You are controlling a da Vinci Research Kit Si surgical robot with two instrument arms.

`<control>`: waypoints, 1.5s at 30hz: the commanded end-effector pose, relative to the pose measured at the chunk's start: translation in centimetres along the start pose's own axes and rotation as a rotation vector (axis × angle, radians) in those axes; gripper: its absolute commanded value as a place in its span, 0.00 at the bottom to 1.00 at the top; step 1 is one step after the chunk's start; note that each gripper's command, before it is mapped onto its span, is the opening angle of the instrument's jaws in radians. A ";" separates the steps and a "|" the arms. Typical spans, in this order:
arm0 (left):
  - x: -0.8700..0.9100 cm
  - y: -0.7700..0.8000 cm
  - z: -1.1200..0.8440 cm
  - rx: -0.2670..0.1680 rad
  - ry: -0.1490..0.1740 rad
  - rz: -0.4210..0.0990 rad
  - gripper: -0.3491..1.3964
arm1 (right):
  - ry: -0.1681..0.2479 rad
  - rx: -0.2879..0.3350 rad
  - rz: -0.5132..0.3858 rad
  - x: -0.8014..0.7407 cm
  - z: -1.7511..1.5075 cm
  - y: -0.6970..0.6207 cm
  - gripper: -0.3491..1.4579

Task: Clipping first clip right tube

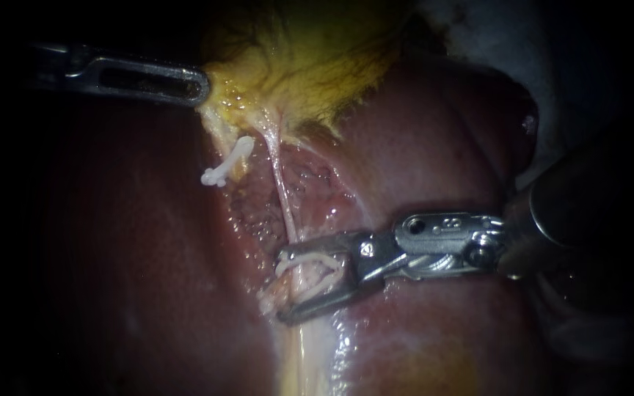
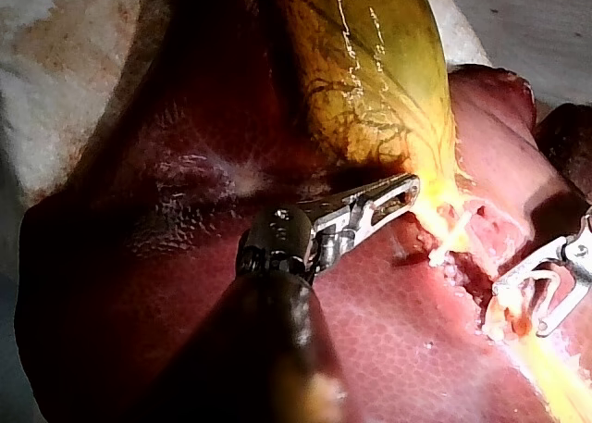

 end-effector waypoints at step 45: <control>-0.02 0.00 -0.03 0.002 0.001 -0.001 0.00 | 0.198 0.193 0.124 0.03 0.10 0.38 0.48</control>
